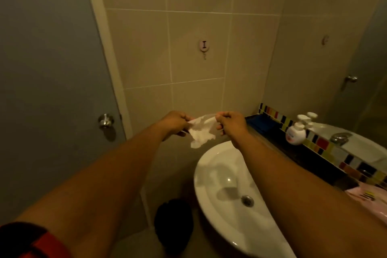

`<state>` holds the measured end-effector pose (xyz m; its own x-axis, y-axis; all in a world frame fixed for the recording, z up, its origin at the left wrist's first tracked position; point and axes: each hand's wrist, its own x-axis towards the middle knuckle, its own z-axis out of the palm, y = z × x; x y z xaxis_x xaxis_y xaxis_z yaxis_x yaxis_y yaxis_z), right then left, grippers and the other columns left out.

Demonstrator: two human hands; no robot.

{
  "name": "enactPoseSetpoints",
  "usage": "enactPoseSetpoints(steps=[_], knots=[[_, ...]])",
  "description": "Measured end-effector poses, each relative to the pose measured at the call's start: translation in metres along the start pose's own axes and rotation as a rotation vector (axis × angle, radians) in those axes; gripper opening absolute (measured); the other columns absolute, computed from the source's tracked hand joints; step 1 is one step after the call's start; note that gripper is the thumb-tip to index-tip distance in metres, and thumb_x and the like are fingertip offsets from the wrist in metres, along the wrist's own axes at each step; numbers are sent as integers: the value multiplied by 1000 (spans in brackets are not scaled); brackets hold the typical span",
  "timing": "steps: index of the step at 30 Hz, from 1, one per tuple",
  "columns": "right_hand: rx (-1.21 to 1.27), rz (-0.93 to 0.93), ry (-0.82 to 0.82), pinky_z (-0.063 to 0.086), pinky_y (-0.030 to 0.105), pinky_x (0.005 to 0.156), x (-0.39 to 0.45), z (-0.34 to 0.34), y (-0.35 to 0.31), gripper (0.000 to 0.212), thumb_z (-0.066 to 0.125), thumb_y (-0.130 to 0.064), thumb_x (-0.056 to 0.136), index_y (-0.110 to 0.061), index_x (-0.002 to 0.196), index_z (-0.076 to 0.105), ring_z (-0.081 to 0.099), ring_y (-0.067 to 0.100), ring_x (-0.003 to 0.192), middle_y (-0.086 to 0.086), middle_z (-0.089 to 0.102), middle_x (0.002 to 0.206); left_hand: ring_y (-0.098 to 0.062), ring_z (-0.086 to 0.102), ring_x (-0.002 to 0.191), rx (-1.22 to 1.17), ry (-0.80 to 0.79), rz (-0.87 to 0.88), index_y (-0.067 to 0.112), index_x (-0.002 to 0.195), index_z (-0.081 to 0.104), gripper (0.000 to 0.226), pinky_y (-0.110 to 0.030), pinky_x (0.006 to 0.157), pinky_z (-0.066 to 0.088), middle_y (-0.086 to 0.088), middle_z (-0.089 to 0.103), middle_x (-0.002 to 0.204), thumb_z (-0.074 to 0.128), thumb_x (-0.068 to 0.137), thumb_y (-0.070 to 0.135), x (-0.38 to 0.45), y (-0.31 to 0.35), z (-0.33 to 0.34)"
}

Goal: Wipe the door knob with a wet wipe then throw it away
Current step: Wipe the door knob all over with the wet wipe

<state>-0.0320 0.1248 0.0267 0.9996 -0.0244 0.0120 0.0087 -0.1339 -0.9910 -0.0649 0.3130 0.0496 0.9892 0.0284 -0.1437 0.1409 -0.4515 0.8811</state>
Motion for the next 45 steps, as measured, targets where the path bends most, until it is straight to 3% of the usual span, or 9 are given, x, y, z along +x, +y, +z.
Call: enactPoseSetpoints(steps=[6,11,15,18,23,26,34,39,45], knots=[[87,-13,-137,53,28,47,-54,80,-19,12,49,-4,95,-7,89,59,57,19,55,13,60,77,-25,61,90,-98,182,-67,5,103,70,22,-38,80,54,-11,67,96,65,87,20,-57,-44,-59],[116,100,-294,59,31,54,-85,123,-25,25,49,11,83,-10,95,57,63,23,67,14,63,84,-20,56,78,-82,286,-37,4,110,65,33,-29,64,44,-11,64,96,54,95,31,-95,-77,-91],[-52,115,-470,54,32,65,-104,153,-26,22,63,-6,81,-10,103,65,63,22,78,10,68,93,-23,57,82,-20,267,-20,-2,109,62,38,-38,77,50,-13,62,92,53,94,32,-116,-98,-112],[-162,62,-455,49,29,64,-111,174,-23,23,67,-17,84,-7,104,68,61,21,78,10,69,93,-22,58,79,41,259,-25,3,110,64,36,-34,73,49,-12,65,92,57,92,34,-128,-112,-128],[-213,55,-381,36,26,50,-103,209,-20,18,63,-7,81,-2,97,70,48,19,63,11,60,77,-20,66,94,22,209,-140,12,113,66,31,-30,79,55,-7,68,104,69,85,25,-141,-141,-162],[-219,75,-400,36,28,52,-93,230,-15,24,60,-4,81,1,103,67,46,19,63,13,58,81,-19,61,86,30,205,-207,9,106,67,23,-28,75,51,-8,66,98,65,89,25,-141,-161,-182],[-210,140,-464,41,29,56,-28,299,5,13,59,-15,88,-8,99,58,46,20,65,12,55,82,-25,65,94,-144,358,-242,7,123,57,33,-34,78,58,-14,64,112,55,96,26,-85,-194,-234],[-157,237,-435,40,29,55,39,342,14,13,58,-19,89,-7,94,61,45,19,63,10,54,79,-20,62,73,-152,537,-237,2,127,56,45,-27,55,51,-17,67,110,64,91,28,-7,-205,-268],[-41,378,-420,32,25,45,106,386,29,22,51,-18,89,-5,100,64,40,15,50,8,52,69,-31,68,74,-142,684,-287,-4,108,68,45,-31,54,55,-26,71,107,74,82,33,72,-235,-293]])
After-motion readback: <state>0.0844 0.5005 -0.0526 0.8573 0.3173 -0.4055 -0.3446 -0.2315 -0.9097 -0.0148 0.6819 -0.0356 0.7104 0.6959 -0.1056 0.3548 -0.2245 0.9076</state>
